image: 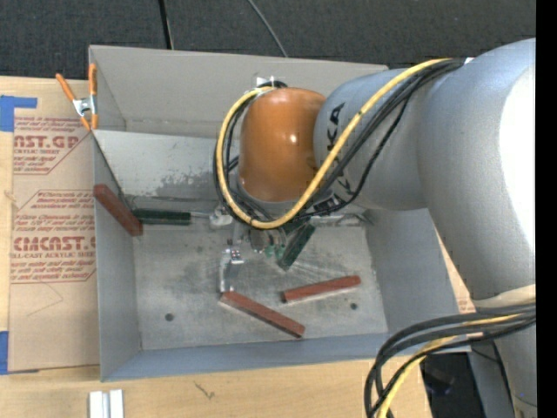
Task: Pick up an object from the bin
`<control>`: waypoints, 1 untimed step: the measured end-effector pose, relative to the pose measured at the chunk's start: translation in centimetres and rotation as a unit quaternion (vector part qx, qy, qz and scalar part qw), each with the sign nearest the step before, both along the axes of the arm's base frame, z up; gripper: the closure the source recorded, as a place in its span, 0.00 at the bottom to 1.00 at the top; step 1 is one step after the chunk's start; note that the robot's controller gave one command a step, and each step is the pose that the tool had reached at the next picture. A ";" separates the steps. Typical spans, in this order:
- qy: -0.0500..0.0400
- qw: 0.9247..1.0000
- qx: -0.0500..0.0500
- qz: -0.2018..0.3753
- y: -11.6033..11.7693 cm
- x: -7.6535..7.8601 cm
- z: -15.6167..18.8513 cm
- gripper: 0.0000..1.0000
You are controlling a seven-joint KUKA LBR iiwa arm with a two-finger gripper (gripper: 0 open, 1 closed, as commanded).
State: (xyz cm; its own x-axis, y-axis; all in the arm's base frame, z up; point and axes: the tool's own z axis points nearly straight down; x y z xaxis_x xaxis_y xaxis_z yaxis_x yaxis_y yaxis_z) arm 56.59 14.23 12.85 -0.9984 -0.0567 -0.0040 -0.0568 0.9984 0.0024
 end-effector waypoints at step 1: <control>0.003 0.994 -0.003 0.112 -2.1 -1.8 -0.4 0.00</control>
Offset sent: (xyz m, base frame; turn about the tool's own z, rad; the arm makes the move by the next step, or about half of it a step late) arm -0.0288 -0.0372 -0.0585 -0.1613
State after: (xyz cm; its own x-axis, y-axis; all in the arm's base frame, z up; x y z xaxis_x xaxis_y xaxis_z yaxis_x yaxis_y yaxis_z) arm 54.81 12.09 12.40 -0.9605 -0.2784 0.0022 -0.2784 0.9605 -0.0021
